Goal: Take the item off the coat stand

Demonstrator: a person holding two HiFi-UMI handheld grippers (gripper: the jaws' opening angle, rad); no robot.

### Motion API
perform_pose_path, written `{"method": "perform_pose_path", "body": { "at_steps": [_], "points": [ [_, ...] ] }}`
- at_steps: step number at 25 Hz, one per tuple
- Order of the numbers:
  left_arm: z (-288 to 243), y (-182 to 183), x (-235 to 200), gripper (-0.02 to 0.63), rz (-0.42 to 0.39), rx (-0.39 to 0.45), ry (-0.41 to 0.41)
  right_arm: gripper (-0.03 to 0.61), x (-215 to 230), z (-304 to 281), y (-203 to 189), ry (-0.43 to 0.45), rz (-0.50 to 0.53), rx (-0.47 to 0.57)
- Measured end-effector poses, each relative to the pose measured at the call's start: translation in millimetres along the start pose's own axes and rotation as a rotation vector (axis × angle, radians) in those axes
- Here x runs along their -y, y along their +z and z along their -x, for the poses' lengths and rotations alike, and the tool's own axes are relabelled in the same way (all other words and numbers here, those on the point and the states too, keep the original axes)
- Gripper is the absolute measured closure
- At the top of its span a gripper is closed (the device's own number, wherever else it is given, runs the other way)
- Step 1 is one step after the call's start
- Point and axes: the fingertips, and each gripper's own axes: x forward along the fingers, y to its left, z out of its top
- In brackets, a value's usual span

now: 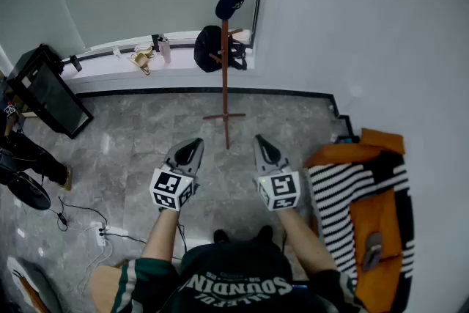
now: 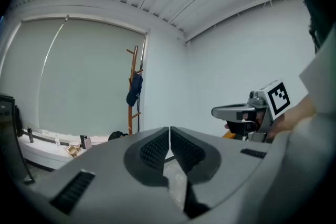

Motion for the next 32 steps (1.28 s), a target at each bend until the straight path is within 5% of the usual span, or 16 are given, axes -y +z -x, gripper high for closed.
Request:
{"method": "perform_pose_path", "body": {
  "at_steps": [17,32],
  "points": [
    [2.9,-9.4,-14.0,0.607,0.014,-0.003,-0.013,0.580,-20.1,-16.4,-10.8,0.025,0.022,-0.027],
    [-25.1,-19.8,-33.1,0.612,0.033,-0.024,-0.047,0.580,-6.0,-29.0,-18.9,-0.036,0.000,-0.052]
  ]
}}
